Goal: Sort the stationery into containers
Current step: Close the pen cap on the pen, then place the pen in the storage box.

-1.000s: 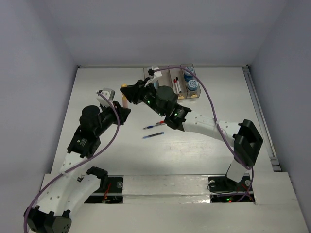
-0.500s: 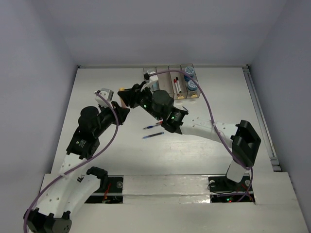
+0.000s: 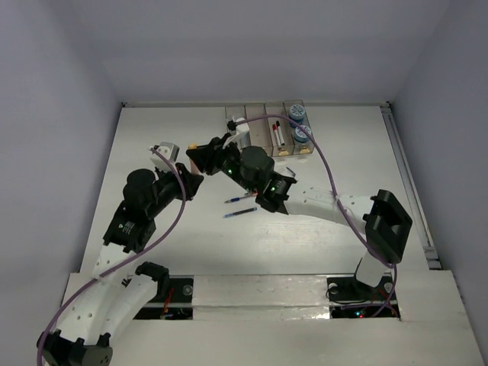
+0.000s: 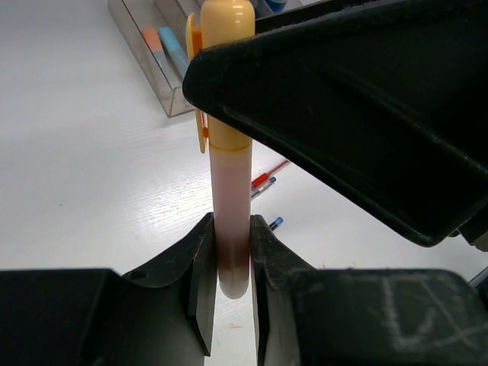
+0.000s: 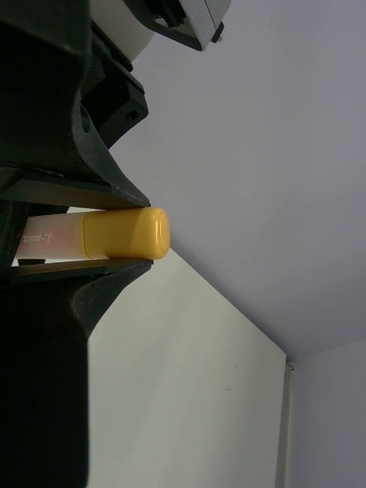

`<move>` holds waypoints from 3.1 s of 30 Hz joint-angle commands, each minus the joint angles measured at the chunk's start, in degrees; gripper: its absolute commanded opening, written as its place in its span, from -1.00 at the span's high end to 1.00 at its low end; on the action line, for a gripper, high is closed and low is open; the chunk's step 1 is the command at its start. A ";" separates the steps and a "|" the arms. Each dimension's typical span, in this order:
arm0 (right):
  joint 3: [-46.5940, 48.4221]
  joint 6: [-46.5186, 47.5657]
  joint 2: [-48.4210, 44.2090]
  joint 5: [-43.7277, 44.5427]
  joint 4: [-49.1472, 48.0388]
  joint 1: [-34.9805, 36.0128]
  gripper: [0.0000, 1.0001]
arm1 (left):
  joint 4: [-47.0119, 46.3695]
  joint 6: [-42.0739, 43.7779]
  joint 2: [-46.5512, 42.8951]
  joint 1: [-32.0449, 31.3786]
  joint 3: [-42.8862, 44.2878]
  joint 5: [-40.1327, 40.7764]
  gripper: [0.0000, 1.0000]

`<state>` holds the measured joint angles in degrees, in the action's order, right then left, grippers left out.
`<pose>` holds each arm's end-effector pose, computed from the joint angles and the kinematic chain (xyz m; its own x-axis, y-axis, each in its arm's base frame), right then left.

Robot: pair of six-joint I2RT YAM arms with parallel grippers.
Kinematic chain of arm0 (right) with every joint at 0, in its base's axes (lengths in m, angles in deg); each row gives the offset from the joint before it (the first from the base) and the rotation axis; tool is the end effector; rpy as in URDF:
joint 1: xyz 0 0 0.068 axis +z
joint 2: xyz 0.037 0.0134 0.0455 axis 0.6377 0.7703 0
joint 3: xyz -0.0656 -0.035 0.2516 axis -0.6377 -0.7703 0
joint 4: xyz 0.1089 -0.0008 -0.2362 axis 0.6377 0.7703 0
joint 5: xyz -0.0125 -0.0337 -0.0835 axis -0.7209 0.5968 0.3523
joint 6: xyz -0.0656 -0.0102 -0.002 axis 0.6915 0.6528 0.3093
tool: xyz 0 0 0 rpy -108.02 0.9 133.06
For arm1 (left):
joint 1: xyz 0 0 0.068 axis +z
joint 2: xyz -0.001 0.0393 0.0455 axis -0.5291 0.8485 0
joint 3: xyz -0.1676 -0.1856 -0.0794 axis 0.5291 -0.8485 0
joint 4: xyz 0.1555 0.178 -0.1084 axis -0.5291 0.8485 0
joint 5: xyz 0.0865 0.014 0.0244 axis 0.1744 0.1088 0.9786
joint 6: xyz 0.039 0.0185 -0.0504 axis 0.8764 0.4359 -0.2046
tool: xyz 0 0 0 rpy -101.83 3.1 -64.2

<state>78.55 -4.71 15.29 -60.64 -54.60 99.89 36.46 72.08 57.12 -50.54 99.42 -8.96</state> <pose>0.2226 0.3713 0.3486 -0.2984 0.3911 -0.8706 -0.7115 0.5168 0.4760 0.1733 -0.0721 0.3312 -0.2243 -0.1653 -0.9604 0.5037 0.8240 -0.2595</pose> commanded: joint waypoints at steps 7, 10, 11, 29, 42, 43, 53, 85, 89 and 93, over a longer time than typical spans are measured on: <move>-12.49 -4.42 -5.46 -8.92 7.42 1.69 1.00 | -10.53 -1.84 0.17 0.57 3.04 1.87 1.00; -15.38 -6.00 -5.73 -12.17 7.25 1.69 1.00 | -10.88 -2.28 1.31 0.57 4.71 1.08 1.00; -16.01 -6.35 -5.64 -12.87 7.07 1.69 1.00 | -10.97 -2.37 1.66 0.57 5.85 1.08 1.00; -29.63 -11.45 -4.85 -14.02 3.29 5.74 1.00 | -11.15 0.53 10.98 -0.48 23.25 7.05 1.00; -28.23 -11.80 -3.44 -14.12 3.90 9.60 1.00 | -13.17 0.80 16.96 -1.01 25.46 12.06 1.00; -27.79 -11.80 -3.79 -12.72 4.77 9.60 1.00 | -13.17 0.62 16.70 -1.62 25.11 11.98 1.00; -11.66 -7.24 -4.77 -8.48 7.06 -10.16 1.00 | -6.43 -0.79 7.04 -2.68 12.83 7.15 0.01; 54.65 22.64 38.58 -6.71 43.36 -25.38 -0.65 | -1.92 1.32 -5.72 -2.16 -0.21 9.08 -0.98; 44.93 28.43 29.02 -16.19 42.49 -25.38 -0.51 | -1.92 1.24 -5.80 -2.15 -0.12 9.08 -0.98; 28.85 35.56 16.53 -29.56 46.52 -24.77 0.29 | -2.01 1.06 -6.33 -2.15 -0.12 8.73 -0.98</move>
<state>114.66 23.56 42.67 -77.75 -10.85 74.56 36.77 72.78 51.87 -53.07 98.24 -0.31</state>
